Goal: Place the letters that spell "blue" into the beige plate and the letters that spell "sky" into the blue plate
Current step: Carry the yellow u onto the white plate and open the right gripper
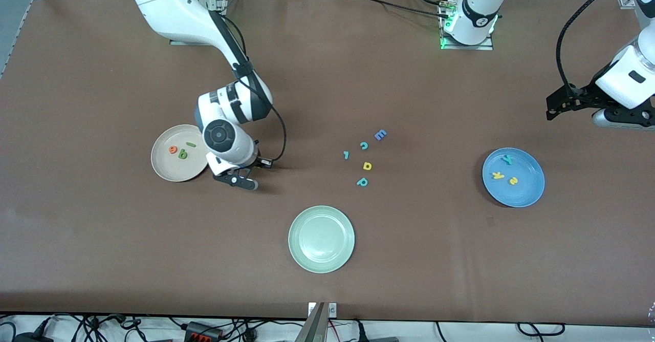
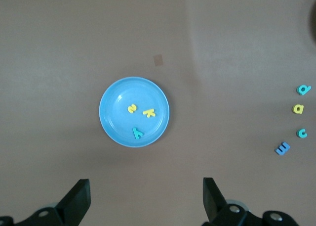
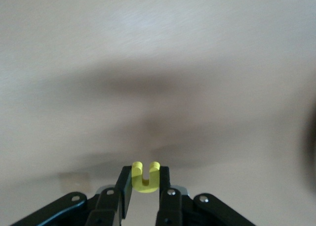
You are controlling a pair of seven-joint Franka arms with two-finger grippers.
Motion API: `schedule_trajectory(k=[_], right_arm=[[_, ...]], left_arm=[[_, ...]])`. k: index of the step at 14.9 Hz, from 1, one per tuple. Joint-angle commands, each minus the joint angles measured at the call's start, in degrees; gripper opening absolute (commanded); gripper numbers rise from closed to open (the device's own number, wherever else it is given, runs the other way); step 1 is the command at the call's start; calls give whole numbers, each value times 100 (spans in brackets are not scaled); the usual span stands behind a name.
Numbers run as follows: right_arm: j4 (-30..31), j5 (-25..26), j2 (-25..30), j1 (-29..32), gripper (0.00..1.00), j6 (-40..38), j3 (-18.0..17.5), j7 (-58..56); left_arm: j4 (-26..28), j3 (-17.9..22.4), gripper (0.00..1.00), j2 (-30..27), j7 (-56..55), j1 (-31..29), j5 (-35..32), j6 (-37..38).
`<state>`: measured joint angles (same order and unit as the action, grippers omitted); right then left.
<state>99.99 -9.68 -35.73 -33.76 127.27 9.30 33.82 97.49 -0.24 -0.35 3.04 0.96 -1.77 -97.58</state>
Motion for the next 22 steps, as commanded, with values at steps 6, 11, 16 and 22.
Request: schedule_trajectory(k=[6, 11, 16, 22], right_arm=[[969, 80, 1016, -16, 14, -1020, 1318, -2079], [1497, 80, 1051, 10, 18, -977, 1408, -2222], [1410, 54, 910, 159, 100, -941, 1399, -2318], [420, 27, 1182, 203, 100, -1676, 1425, -2283]], left_arm=[[-160, 42, 100, 35, 21, 115, 98, 240], [-169, 33, 100, 35, -5, 124, 98, 240], [-169, 33, 100, 35, -5, 124, 107, 240], [-195, 33, 100, 43, -5, 124, 115, 248]])
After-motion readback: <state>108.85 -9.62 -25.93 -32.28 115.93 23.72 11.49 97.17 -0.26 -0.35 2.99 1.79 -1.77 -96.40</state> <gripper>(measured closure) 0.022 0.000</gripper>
